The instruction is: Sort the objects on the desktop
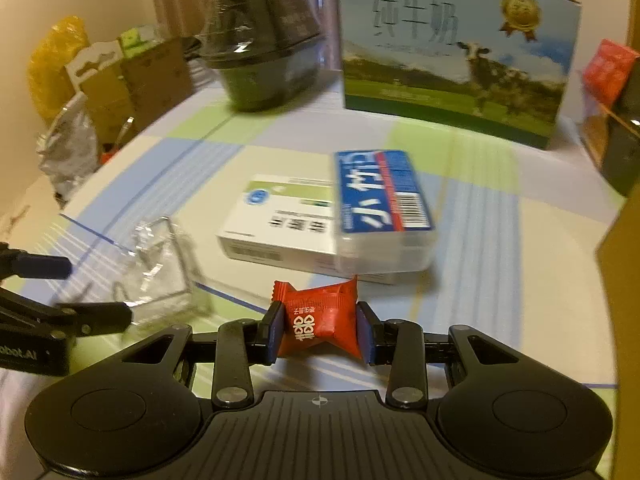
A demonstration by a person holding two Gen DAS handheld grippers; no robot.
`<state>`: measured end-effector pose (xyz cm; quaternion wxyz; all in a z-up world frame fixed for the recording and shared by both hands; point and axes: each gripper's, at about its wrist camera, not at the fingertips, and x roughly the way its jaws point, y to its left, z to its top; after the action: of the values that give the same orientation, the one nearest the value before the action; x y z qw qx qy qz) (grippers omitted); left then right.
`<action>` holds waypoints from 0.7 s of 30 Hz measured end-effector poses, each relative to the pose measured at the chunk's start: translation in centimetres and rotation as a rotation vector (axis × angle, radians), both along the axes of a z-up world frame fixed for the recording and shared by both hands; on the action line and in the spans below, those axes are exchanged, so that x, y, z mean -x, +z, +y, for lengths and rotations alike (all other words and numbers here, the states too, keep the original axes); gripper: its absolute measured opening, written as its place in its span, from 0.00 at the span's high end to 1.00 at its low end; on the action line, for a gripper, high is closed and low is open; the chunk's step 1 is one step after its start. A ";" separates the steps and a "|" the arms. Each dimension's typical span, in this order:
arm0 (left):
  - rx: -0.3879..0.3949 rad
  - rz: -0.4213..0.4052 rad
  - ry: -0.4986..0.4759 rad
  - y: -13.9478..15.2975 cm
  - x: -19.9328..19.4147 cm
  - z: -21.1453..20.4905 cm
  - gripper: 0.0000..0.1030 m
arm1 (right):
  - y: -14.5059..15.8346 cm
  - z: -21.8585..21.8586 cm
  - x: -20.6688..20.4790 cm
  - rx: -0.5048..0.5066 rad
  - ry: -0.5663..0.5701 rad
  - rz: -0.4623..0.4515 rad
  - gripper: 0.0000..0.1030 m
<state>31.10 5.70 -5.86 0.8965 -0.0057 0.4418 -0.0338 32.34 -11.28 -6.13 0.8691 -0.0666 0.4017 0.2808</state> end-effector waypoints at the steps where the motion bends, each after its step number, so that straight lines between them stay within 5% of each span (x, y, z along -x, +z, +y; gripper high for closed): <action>1: 0.002 0.000 0.000 0.1 0.1 0.2 0.10 | 0.0 0.3 0.0 -0.010 0.008 0.004 0.66; 12: 0.031 -0.022 0.020 0.6 0.9 2.1 0.10 | -0.6 3.4 2.0 -0.111 0.247 0.101 0.67; 21: 0.060 -0.028 -0.018 0.2 0.8 0.9 0.10 | 0.2 0.5 0.5 -0.044 0.050 0.065 0.67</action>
<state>30.28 6.64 -5.71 0.9017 -0.0280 0.4280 -0.0552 31.80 -10.80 -5.94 0.8495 -0.0485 0.4219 0.3132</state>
